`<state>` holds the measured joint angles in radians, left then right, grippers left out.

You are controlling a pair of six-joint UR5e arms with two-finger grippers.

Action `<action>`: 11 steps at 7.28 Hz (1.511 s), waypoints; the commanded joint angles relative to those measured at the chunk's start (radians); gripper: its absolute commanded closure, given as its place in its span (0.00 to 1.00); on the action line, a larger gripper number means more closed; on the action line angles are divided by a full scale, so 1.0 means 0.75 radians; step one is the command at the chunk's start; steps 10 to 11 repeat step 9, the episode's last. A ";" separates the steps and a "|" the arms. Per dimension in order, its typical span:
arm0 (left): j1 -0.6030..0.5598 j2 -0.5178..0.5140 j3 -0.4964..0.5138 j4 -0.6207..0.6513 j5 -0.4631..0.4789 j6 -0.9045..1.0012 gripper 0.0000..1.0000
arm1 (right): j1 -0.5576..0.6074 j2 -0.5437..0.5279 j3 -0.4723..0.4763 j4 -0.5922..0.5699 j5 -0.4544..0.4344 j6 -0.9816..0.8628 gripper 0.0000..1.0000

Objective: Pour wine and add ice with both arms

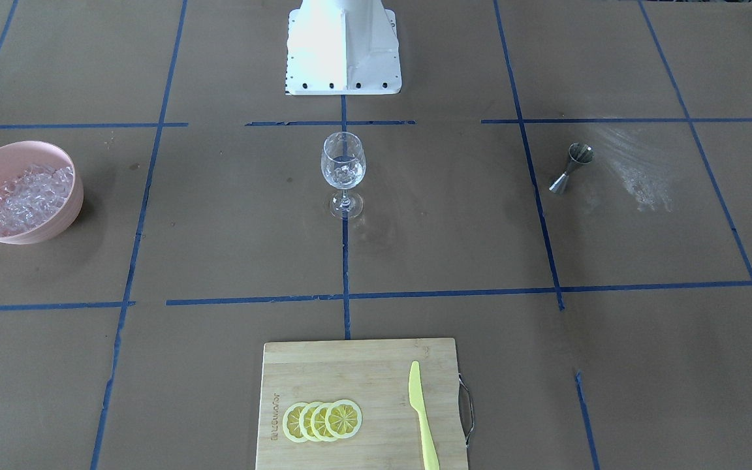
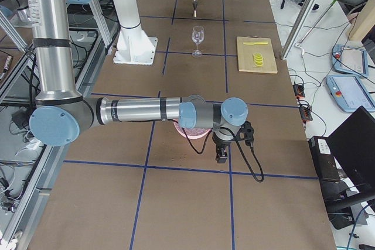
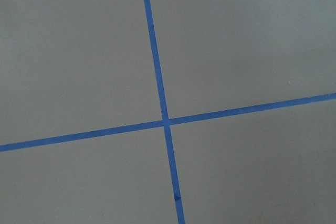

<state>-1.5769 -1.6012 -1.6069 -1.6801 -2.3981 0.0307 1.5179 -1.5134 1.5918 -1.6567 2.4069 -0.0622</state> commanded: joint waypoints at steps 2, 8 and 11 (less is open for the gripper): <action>0.002 0.004 0.011 -0.004 -0.001 0.008 0.00 | 0.001 -0.007 0.019 0.000 0.008 0.003 0.00; 0.002 -0.006 -0.040 0.001 0.001 0.012 0.00 | 0.024 -0.083 0.170 0.002 0.014 -0.003 0.00; 0.006 -0.013 -0.044 0.003 0.001 0.010 0.00 | 0.024 -0.083 0.172 0.002 0.012 -0.003 0.00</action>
